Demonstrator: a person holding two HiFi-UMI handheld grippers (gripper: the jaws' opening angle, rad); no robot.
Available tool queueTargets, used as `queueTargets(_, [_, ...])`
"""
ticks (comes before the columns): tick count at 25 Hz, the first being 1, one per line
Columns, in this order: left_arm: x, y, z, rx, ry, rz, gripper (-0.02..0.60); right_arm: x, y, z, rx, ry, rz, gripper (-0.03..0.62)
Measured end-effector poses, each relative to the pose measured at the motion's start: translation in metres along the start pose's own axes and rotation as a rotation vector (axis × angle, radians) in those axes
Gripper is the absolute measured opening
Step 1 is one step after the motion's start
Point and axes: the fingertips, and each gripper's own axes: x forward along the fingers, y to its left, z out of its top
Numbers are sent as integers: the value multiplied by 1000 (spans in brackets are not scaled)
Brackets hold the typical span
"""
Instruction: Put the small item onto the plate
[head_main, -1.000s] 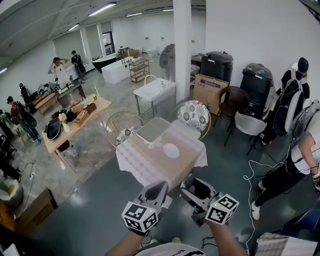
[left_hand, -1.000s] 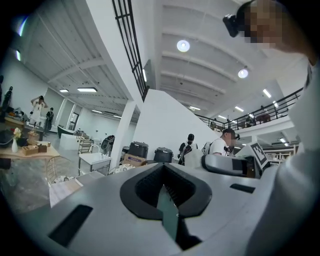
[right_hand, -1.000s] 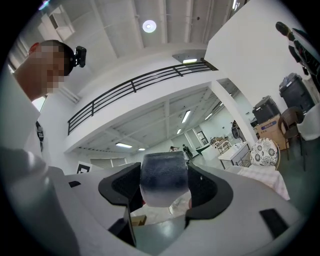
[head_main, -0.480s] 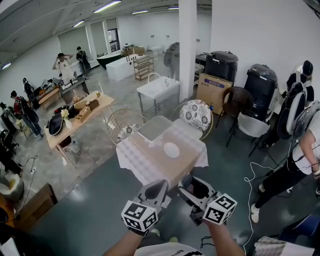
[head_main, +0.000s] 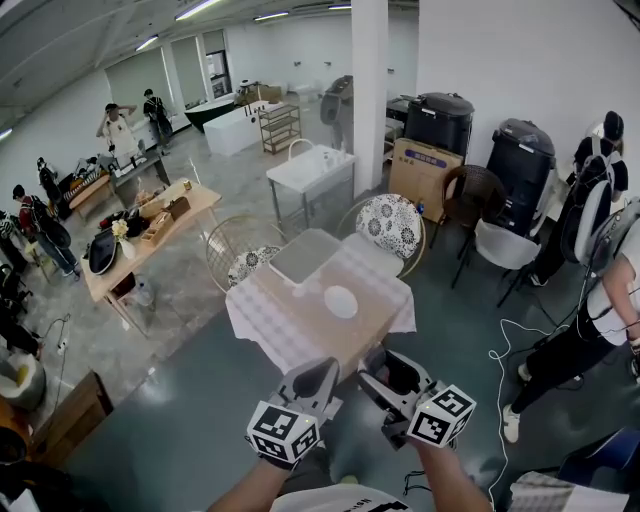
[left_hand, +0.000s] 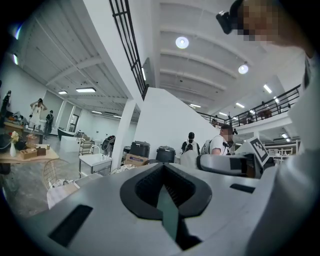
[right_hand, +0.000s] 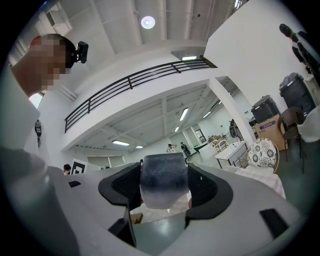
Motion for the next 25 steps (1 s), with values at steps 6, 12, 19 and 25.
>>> queueTargets(6, [32,41,-6,-6,11,-14,5,42,-35,-5,17,23,-29,301])
queueTargets(12, [74,97,-10,-9,22,-44,5,98,-78,-11,48,46,-61,301])
queueTargets(19, [114,164,-18,-39,36,-98,5,165,-119,-18,66,67,-123,301])
queueTargets(25, [135,207,-22,-58,42,-118,5,197,-144,-25,81,81,-184,301])
